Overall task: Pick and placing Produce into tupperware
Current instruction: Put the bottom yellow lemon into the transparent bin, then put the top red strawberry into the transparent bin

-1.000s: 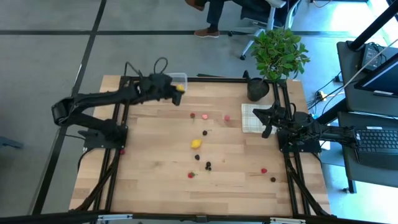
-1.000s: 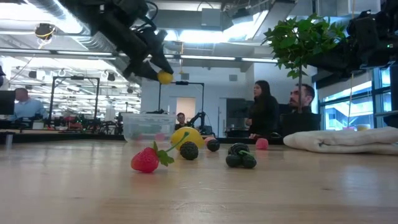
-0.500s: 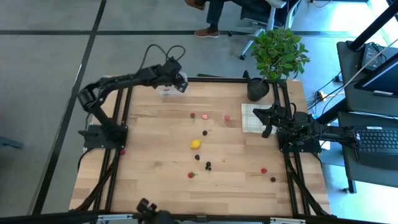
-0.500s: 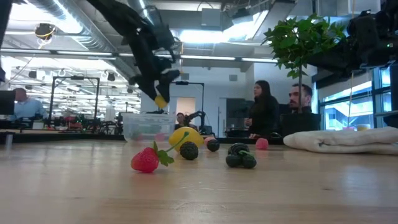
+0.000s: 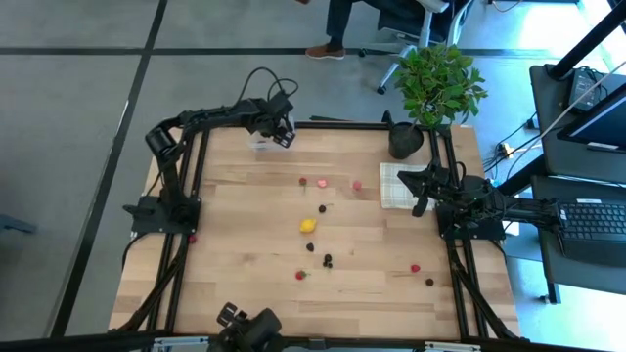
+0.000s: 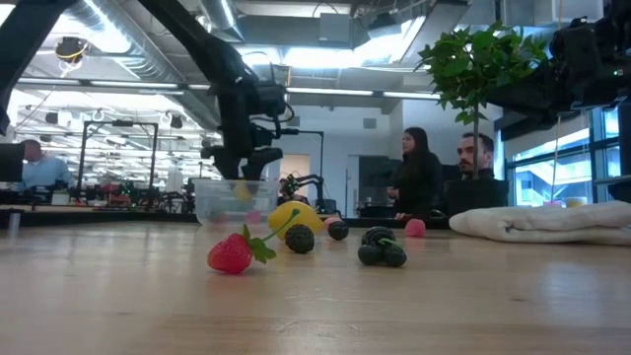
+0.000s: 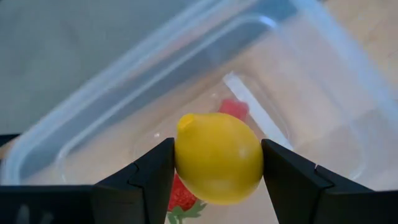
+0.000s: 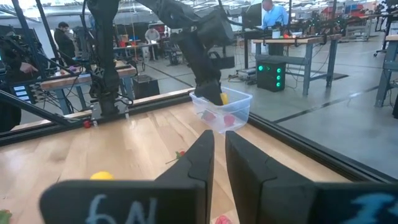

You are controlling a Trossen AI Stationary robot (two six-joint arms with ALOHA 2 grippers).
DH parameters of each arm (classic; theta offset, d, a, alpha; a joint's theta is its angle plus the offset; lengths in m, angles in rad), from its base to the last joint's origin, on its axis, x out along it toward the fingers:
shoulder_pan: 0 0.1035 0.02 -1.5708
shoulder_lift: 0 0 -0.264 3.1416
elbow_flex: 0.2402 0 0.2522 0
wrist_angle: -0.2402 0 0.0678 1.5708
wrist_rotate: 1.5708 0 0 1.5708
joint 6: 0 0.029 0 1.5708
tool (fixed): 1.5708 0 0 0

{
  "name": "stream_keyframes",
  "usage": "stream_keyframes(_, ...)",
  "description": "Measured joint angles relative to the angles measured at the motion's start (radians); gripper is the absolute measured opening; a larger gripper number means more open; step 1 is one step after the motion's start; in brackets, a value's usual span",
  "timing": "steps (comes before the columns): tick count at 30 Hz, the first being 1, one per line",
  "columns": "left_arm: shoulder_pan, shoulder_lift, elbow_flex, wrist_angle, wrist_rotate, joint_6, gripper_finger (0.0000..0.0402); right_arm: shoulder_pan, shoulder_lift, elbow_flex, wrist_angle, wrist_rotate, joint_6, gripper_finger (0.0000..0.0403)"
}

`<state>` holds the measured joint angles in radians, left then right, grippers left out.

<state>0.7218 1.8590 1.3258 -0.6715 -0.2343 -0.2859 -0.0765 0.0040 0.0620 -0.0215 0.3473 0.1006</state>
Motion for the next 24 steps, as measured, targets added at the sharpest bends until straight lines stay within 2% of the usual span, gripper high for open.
stream_keyframes(5,0.004,0.013,0.0,-0.018,0.019,0.005,0.0208,0.0,0.0,0.0,0.0,0.0,0.002,0.0045)
stream_keyframes(13,0.002,0.012,0.0,-0.017,0.019,0.008,0.0238,0.0,0.0,0.0,0.0,0.0,0.003,0.0045)
stream_keyframes(24,-0.002,-0.016,0.0,-0.018,0.019,0.049,0.0242,0.0,0.0,0.0,0.001,0.0,0.003,0.0045)
